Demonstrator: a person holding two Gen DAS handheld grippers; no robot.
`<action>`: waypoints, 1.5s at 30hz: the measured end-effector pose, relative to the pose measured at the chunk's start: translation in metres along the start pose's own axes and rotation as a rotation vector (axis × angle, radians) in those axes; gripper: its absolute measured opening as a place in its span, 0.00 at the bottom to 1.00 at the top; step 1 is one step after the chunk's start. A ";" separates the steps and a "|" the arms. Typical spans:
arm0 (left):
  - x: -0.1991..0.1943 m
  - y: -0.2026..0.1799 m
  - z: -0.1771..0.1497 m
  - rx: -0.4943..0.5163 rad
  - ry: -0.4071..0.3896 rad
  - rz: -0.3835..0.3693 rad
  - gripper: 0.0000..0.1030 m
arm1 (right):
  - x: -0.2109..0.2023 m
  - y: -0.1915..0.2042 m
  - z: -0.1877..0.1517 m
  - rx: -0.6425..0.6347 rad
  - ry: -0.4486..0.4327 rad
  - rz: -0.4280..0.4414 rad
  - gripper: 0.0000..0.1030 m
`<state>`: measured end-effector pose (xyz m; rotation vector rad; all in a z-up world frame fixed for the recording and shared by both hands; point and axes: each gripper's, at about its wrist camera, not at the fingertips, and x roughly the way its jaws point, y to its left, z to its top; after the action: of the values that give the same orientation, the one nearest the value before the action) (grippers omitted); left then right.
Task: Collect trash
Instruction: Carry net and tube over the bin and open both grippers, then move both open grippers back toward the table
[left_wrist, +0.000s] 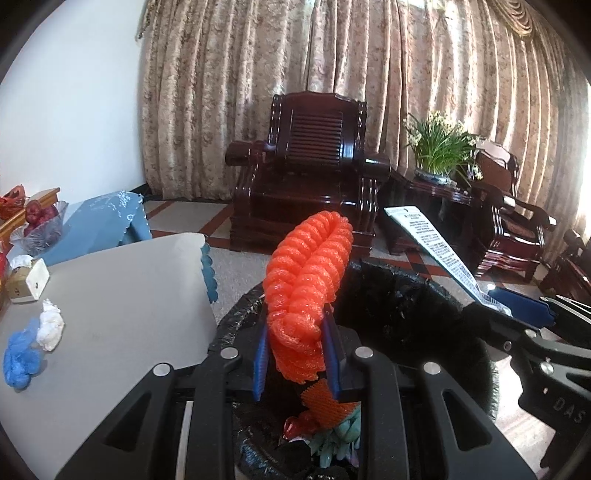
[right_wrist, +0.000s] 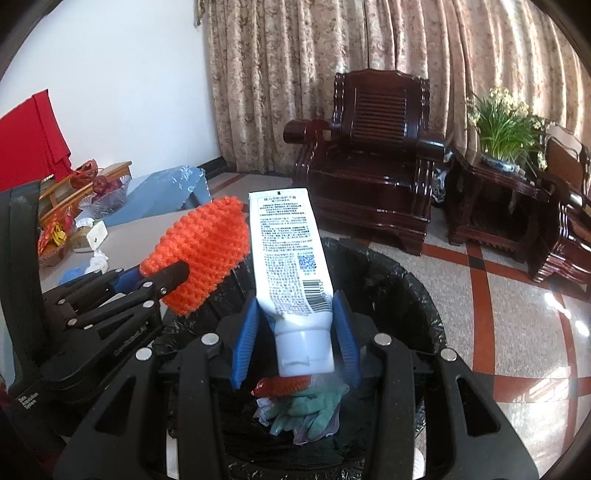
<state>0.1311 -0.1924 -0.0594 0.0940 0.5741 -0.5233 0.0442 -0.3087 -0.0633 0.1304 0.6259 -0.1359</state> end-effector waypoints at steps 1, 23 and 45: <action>0.005 -0.001 -0.001 0.002 0.006 0.003 0.25 | 0.004 -0.001 -0.002 0.006 0.007 0.000 0.38; -0.001 0.023 0.004 -0.036 -0.006 -0.001 0.75 | 0.008 0.006 -0.001 0.003 -0.010 -0.049 0.95; -0.091 0.133 0.005 -0.123 -0.126 0.226 0.82 | -0.003 0.108 0.037 -0.110 -0.087 0.106 0.95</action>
<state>0.1347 -0.0376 -0.0133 0.0079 0.4640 -0.2710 0.0808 -0.2079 -0.0233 0.0512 0.5375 -0.0042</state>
